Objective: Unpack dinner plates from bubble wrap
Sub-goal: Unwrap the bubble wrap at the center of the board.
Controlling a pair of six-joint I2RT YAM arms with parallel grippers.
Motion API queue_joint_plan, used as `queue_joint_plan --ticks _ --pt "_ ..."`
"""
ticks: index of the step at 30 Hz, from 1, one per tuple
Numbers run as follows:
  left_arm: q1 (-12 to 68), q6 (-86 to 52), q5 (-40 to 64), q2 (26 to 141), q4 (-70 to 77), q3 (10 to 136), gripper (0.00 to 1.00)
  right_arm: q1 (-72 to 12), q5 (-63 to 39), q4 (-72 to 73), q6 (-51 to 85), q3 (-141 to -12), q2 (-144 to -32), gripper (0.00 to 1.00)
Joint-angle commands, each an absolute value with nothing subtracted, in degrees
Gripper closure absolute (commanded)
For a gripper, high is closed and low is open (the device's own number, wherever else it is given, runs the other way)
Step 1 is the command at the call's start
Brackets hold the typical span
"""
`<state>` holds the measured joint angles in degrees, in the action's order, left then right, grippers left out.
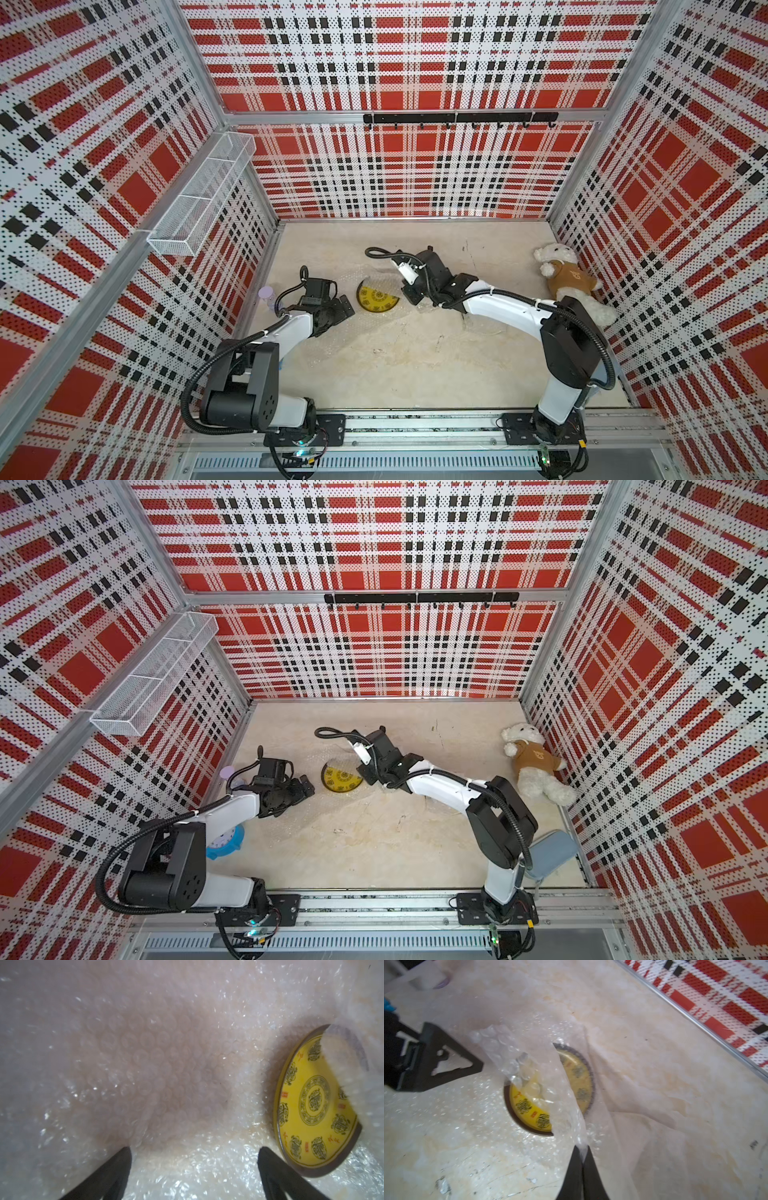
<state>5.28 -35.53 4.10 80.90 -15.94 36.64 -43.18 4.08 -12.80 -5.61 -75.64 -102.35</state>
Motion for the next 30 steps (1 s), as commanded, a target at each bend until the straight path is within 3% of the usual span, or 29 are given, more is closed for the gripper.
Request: queue_joint_plan --ticks 1,6,13,16,18,21,30 --pt "5.12 -35.46 3.17 78.9 -19.99 36.03 0.03 -39.94 3.58 -11.85 -3.93 -78.44 -100.45 1.0" --pt "5.37 -34.99 2.37 77.02 -22.04 37.29 0.03 -35.45 4.01 -10.62 -1.82 -81.0 -102.56 1.0" --pt "5.47 -34.4 2.11 75.84 -23.82 38.54 0.03 -30.57 4.87 -9.1 -0.44 -83.29 -107.15 0.92" --pt "5.4 -34.2 1.98 75.07 -24.64 39.15 0.03 -28.93 5.16 -8.66 -0.35 -83.17 -107.56 0.81" --pt "5.38 -34.02 2.02 74.79 -24.87 39.71 0.03 -28.01 5.13 -8.61 -0.44 -83.44 -107.4 0.64" --pt "5.43 -34.02 2.19 74.77 -24.97 40.46 0.03 -26.79 4.91 -9.51 -0.23 -84.29 -107.05 0.51" --pt "5.26 -33.65 2.77 75.48 -25.74 43.49 0.03 -23.28 3.15 -14.44 2.29 -85.27 -101.66 0.33"
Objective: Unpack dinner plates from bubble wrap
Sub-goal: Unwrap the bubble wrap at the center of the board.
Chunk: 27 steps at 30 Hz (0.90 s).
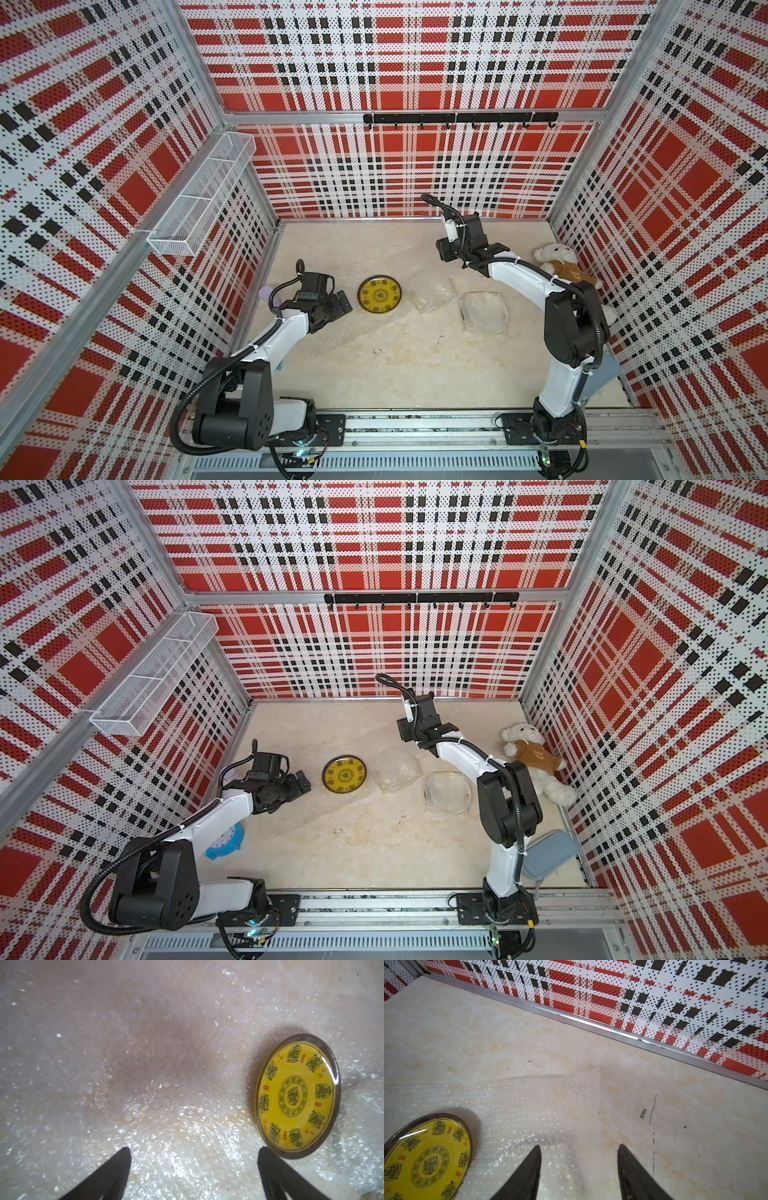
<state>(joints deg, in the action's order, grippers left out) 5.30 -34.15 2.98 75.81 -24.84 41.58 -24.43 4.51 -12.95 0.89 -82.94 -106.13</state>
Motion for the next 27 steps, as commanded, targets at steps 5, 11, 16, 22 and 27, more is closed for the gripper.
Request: queue_joint_plan --ticks 5,11,16,22,27 --pt "4.29 -33.68 4.45 75.26 -25.66 45.84 0.03 -22.7 -5.43 -19.17 6.31 -85.3 -97.94 0.3" --pt "3.1 -33.9 6.44 76.22 -24.65 47.89 0.03 -27.56 -17.05 -21.57 12.36 -82.53 -100.18 0.3" --pt "1.34 -34.34 8.55 76.84 -23.37 47.96 0.02 -33.8 -20.16 -20.75 18.66 -82.93 -105.66 0.3" --pt "-0.07 -34.3 9.14 76.03 -22.94 47.92 0.01 -38.12 -22.92 -17.07 31.75 -82.74 -111.0 0.29" --pt "-0.32 -34.11 9.49 76.23 -22.29 47.61 0.01 -40.62 -23.32 -14.54 41.24 -81.09 -113.13 0.29"
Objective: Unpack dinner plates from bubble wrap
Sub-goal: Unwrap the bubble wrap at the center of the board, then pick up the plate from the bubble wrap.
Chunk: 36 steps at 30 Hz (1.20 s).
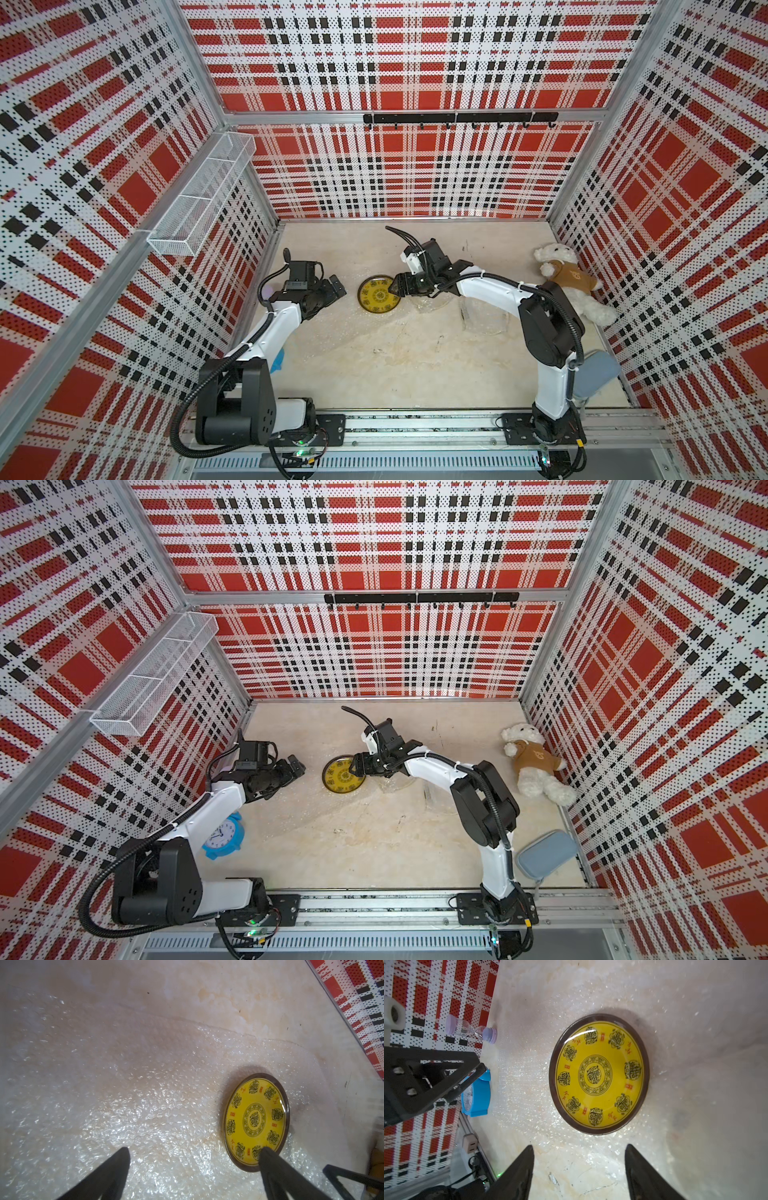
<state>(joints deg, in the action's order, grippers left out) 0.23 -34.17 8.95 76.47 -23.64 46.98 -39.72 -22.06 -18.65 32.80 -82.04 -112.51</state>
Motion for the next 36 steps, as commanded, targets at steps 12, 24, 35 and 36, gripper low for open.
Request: queue_joint_plan --ticks 12,24,35,36 --pt "-0.55 -34.76 10.72 77.3 -19.79 46.15 0.01 -43.39 -18.97 -4.21 59.18 -72.0 -111.85 0.39" --pt "-0.47 -34.91 11.08 77.08 -19.08 45.44 0.01 -43.68 -17.17 2.46 64.6 -70.16 -114.33 0.51" --pt "-0.55 -35.06 11.23 76.99 -18.67 45.0 0.01 -44.03 -14.39 0.48 64.52 -68.77 -113.22 0.51" --pt "-0.53 -35.0 11.29 77.08 -18.65 44.96 0.01 -44.08 -14.08 0.42 64.3 -68.58 -112.91 0.5"
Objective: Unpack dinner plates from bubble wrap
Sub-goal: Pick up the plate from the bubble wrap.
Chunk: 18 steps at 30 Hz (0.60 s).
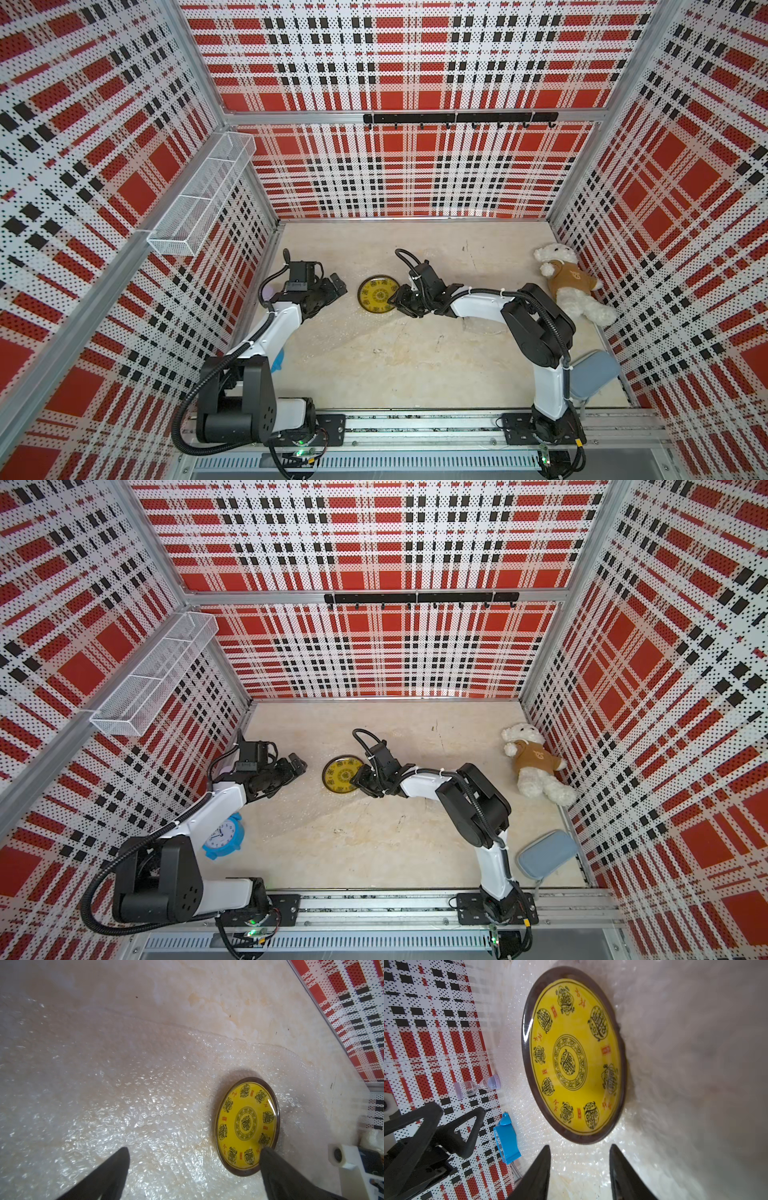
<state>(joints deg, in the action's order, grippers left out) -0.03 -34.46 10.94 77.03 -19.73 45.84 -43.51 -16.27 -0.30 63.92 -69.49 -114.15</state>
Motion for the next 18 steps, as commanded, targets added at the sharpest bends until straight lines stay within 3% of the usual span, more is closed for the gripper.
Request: queue_joint_plan --ticks 1,18 --pt "-0.52 -35.07 11.33 77.14 -18.51 45.0 0.01 -44.16 -13.89 0.44 64.28 -68.35 -112.62 0.5" --pt "-0.55 -35.27 11.63 76.72 -18.18 44.76 0.0 -44.17 -14.76 2.61 64.28 -68.64 -114.17 0.43"
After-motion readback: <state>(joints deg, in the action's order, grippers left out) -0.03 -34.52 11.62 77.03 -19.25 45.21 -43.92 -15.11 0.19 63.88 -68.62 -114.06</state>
